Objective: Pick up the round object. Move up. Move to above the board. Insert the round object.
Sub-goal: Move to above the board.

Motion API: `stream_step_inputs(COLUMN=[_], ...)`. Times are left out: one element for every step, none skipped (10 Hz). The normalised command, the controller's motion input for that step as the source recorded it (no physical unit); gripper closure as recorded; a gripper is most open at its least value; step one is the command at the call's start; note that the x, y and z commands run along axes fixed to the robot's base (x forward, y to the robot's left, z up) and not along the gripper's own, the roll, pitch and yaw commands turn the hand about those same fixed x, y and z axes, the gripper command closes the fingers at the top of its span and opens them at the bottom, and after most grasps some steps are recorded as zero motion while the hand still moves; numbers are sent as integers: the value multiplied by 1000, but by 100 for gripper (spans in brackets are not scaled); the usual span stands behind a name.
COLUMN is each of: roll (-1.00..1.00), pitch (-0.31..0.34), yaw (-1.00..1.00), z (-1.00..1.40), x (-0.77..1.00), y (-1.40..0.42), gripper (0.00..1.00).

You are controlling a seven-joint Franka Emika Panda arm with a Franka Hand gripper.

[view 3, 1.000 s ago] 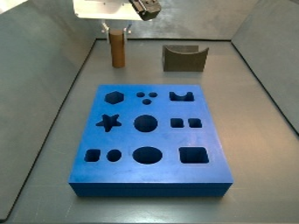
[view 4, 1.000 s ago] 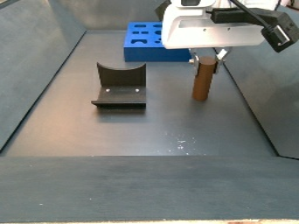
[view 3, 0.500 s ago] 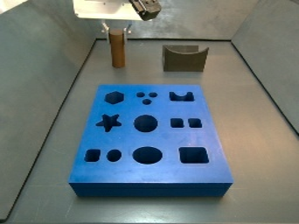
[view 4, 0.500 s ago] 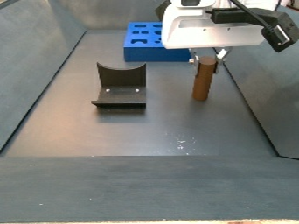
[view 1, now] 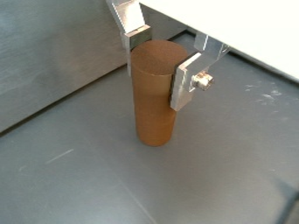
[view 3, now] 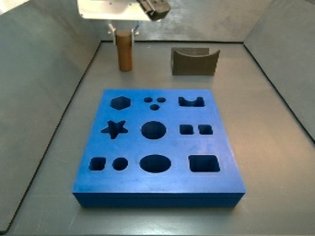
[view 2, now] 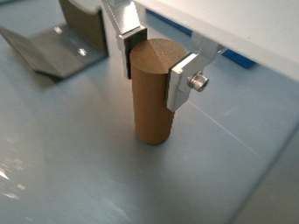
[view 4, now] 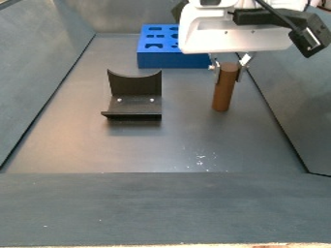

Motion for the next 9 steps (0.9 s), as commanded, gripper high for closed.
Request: stream_step_inputs(roll=[238,218,167,148,123,93,75,61,44], pitch=[-192,-130,16,50,87,128,140,142,142], yaw=[-37,-37,-35,-33,-31,-31,-34,-37,-39], z=[1000,1000,1000,1000,1000,1000,1000,1000,1000], x=[63,58,55,53,51,50,49,47,44], y=[107,103,98,97,94,92,91,89,88], gripper=[100,100,100,100,100,100,100,100,100])
